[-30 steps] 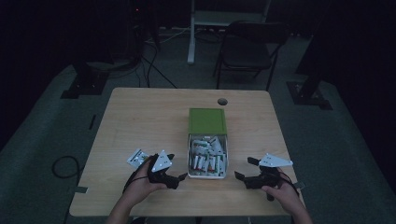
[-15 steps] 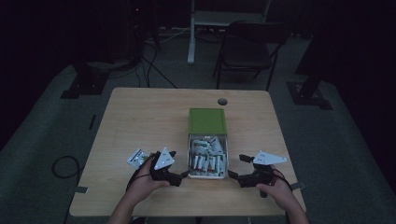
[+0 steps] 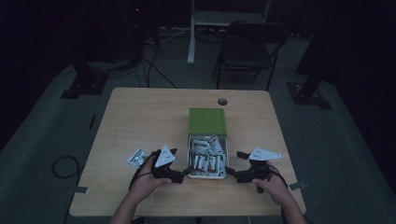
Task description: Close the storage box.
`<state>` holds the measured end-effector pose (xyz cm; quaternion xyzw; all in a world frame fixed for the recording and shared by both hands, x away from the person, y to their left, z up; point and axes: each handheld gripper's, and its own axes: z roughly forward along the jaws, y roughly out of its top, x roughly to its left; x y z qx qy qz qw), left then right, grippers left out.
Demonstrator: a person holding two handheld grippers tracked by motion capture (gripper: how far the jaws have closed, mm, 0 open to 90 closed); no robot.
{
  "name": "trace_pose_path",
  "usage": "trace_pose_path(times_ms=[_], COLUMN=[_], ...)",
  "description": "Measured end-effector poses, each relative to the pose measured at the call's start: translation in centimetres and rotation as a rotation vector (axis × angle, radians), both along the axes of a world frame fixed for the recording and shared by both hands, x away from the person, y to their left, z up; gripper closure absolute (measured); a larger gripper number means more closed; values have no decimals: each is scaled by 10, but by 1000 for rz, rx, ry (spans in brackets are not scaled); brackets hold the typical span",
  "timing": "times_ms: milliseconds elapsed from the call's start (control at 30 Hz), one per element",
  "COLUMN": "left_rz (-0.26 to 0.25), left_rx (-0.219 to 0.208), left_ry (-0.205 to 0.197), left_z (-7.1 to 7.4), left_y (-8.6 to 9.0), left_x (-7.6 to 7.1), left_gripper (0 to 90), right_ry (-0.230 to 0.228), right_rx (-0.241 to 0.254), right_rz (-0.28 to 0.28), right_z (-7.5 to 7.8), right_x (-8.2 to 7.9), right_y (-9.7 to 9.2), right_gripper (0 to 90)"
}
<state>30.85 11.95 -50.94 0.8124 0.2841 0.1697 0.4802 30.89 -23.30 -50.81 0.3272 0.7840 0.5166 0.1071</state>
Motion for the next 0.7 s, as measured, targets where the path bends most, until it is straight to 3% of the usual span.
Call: trace_pose_path(times_ms=[300, 700], left_rz=[10, 9], left_rx=[0, -14], left_ry=[-12, 4], left_z=[4, 3], left_y=[-1, -2], left_x=[3, 8], left_gripper=[76, 76], right_ry=[-6, 1], right_rx=[-2, -8], right_rz=[4, -21], right_z=[0, 0], right_x=[3, 10], right_y=[1, -1], right_gripper=[107, 107])
